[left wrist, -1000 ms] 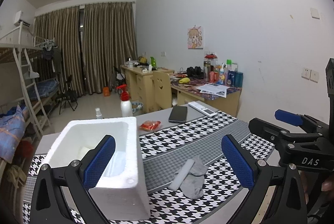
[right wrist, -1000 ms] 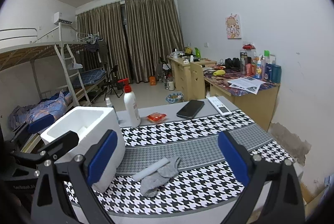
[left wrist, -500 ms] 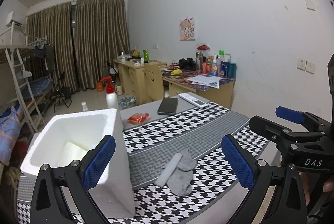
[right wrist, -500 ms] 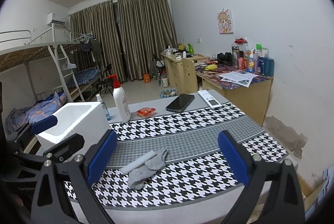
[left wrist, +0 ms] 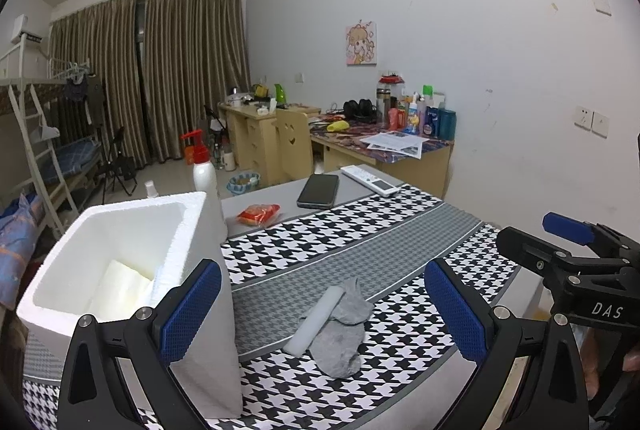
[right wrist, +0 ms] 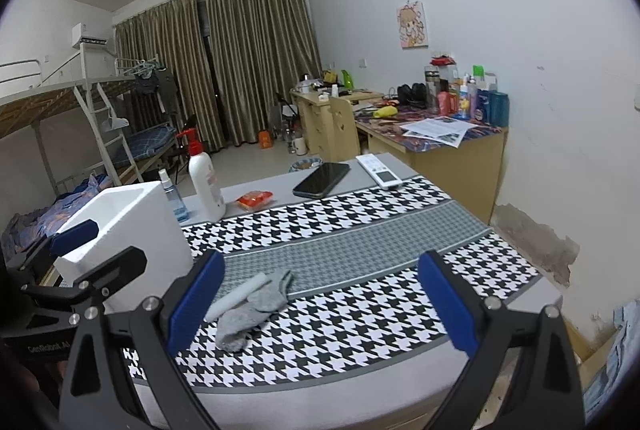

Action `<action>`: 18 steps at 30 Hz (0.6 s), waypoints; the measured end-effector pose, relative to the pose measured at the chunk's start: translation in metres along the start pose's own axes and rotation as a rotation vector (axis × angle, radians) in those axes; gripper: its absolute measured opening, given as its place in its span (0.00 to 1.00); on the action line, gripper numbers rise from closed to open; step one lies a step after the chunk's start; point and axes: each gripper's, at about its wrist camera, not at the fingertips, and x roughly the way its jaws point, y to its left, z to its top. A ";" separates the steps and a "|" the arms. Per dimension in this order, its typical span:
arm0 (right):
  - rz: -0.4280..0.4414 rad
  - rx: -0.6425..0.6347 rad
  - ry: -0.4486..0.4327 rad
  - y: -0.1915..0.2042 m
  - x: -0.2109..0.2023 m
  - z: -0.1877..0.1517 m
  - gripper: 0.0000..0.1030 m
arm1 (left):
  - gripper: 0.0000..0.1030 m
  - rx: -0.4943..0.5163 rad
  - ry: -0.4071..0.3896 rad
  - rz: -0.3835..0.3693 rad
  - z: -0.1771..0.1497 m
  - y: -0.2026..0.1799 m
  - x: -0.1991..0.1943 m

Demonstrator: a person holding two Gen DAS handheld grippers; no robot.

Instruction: Organize soft objects

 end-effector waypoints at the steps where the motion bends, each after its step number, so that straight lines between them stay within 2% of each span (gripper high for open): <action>1: -0.001 0.002 0.003 -0.002 0.001 0.000 0.96 | 0.99 0.000 0.005 0.000 -0.001 -0.001 0.002; 18: -0.007 0.021 0.050 -0.017 0.015 -0.006 0.96 | 0.99 0.001 0.066 0.004 -0.008 -0.008 0.025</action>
